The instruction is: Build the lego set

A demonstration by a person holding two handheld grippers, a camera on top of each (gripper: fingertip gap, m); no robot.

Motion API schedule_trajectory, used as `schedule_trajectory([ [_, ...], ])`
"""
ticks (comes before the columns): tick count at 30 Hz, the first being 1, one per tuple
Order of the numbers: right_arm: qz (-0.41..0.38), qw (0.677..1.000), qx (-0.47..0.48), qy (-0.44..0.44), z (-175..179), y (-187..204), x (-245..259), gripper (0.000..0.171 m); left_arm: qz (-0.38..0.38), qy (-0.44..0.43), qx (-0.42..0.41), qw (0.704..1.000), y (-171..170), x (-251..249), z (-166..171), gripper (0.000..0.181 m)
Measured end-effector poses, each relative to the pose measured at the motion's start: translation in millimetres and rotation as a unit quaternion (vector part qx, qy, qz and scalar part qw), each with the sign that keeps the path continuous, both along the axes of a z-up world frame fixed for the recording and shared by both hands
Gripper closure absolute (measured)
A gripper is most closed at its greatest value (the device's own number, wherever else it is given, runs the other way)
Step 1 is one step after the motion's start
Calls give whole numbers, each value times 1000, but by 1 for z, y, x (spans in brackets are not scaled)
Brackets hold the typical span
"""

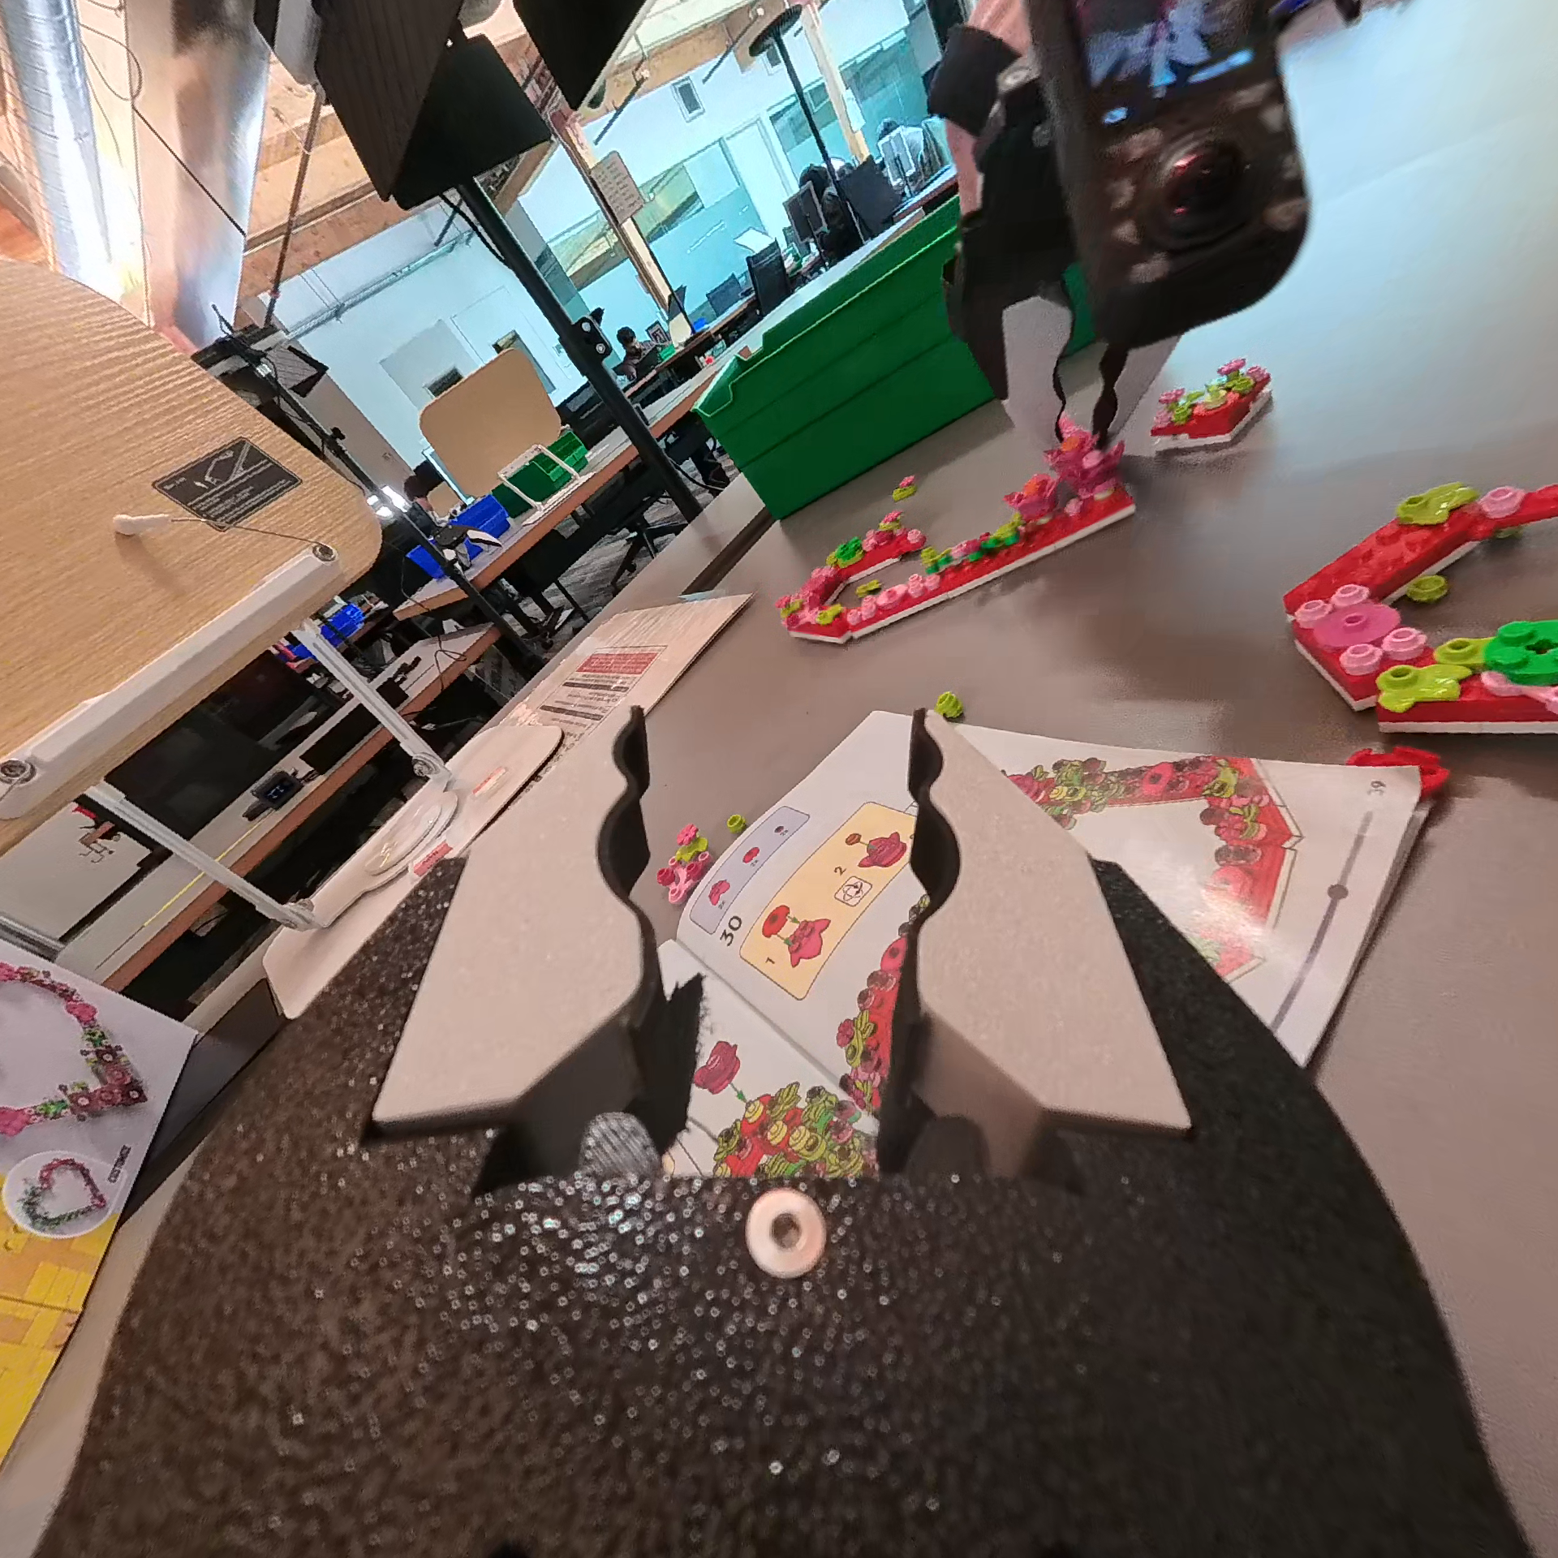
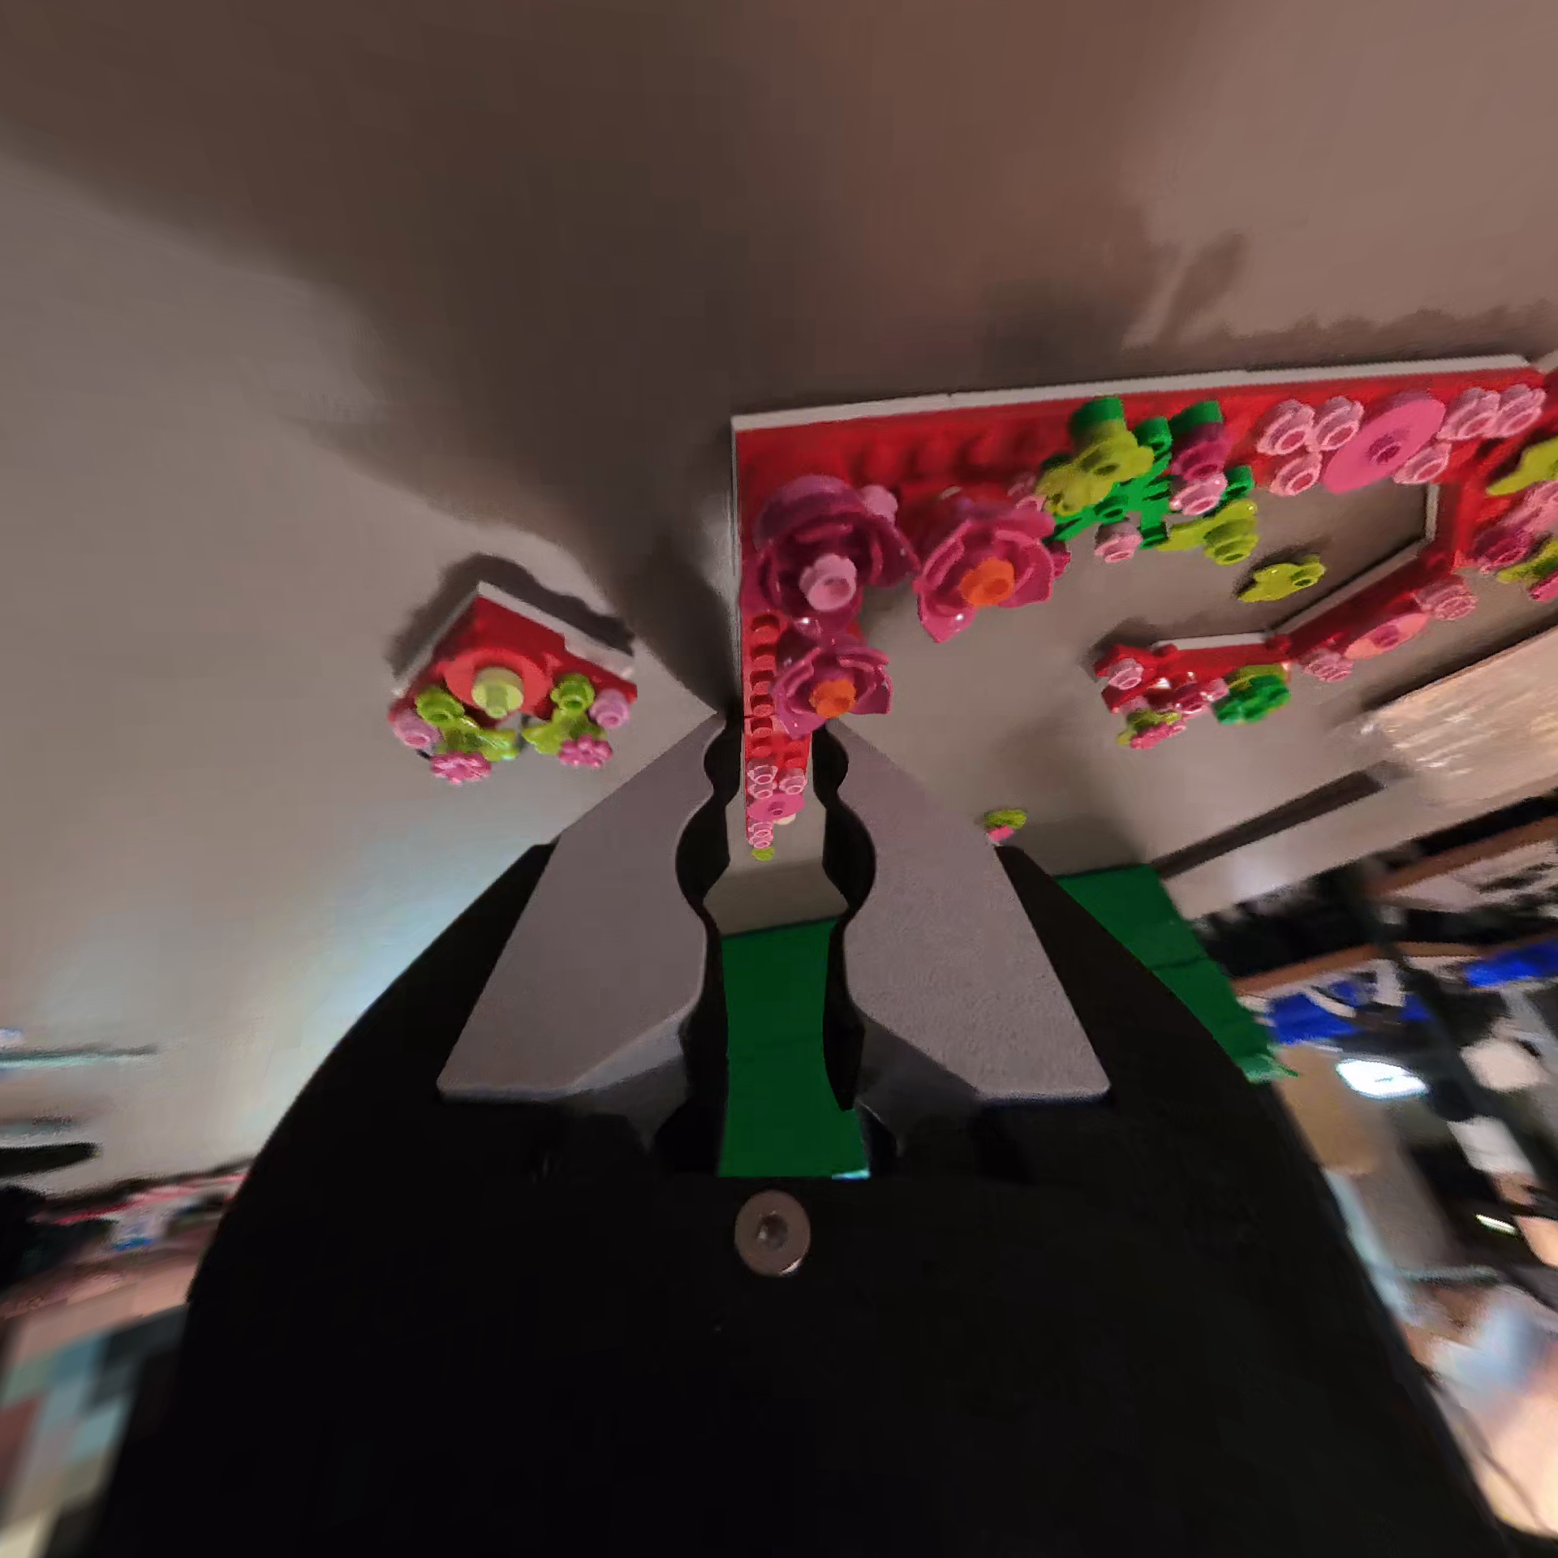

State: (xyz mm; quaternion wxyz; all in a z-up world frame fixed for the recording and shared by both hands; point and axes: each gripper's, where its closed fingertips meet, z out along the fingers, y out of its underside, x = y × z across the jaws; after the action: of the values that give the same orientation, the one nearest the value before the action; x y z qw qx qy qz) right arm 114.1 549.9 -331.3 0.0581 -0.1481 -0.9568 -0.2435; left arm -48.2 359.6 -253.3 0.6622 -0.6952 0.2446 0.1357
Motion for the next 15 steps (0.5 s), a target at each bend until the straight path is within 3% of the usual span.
schedule_trajectory([
  [2,53,998,32,10,2,8,-3,153,0,0,0,1000,0,0,0,121],
  [5,82,994,64,34,9,19,-4,127,-1,-1,0,1000,-1,0,0,121],
  [8,28,993,58,100,25,29,-3,118,-1,-2,0,1000,-1,0,0,121],
  [10,-78,980,-1,182,34,28,-6,122,-1,-3,1,1000,-1,0,1,121],
  [12,-208,939,-103,254,39,14,-15,126,-4,-5,2,1000,-2,2,2,120],
  [15,-315,846,-244,355,59,-12,-41,129,-8,-4,6,1000,-4,5,7,120],
])
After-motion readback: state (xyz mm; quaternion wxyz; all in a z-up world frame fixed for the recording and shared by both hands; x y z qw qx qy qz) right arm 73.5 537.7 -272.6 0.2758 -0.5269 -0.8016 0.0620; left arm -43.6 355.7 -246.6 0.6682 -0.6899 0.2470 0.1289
